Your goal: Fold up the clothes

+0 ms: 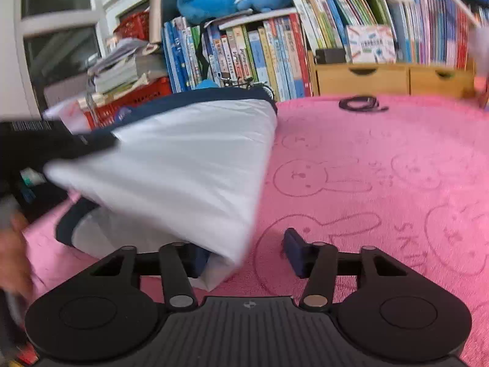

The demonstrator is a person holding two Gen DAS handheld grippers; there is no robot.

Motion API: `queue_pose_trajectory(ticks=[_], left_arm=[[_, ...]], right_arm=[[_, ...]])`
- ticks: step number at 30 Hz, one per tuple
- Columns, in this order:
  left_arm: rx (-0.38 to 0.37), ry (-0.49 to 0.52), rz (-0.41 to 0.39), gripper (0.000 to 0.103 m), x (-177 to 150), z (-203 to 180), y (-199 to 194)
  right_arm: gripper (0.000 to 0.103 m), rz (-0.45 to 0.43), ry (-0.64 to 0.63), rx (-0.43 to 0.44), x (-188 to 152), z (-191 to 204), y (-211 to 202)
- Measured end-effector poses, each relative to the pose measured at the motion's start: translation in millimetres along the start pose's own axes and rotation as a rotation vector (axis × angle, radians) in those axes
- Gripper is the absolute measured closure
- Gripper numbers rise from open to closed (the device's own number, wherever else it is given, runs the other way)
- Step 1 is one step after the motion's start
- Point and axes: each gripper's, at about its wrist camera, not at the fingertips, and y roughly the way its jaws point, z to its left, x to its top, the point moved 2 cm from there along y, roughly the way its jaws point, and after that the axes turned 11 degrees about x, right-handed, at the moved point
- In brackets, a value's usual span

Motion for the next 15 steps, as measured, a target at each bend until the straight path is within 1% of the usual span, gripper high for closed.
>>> queue_pose_trajectory(ticks=[1,3,4,5,7,12,14,15], left_arm=[[0.008,0.001,-0.012,0.092,3.6,2.7,-1.6],[0.021,-0.006,-0.011,0.092,5.6,10.8,-2.9],[0.029,-0.008,-0.009,0.092,5.4,14.5,-3.0],[0.037,-0.008,-0.003,0.092,4.0,18.0,-2.7],[0.053,-0.010,0.009,0.091,0.3,26.1,-2.4],[0.080,-0.001,0.001,0.090,-0.2,40.7,-6.9],[0.099,0.037,-0.035,0.090,4.6,40.8,-12.2],[0.102,0.051,-0.041,0.090,6.3,41.3,-13.5]], right_arm=[[0.053,-0.005,-0.005,-0.006,-0.7,2.2,0.5],[0.060,-0.014,-0.021,-0.016,-2.1,7.5,2.1],[0.066,-0.011,-0.049,-0.021,-2.9,13.3,5.2],[0.069,-0.009,-0.070,-0.031,-3.3,17.6,8.2],[0.073,0.001,-0.092,-0.039,-1.9,22.3,13.1],[0.073,0.031,-0.106,-0.030,4.9,25.5,21.3],[0.077,0.030,-0.118,-0.022,4.8,26.1,20.6],[0.078,0.027,-0.130,-0.023,4.4,27.1,19.7]])
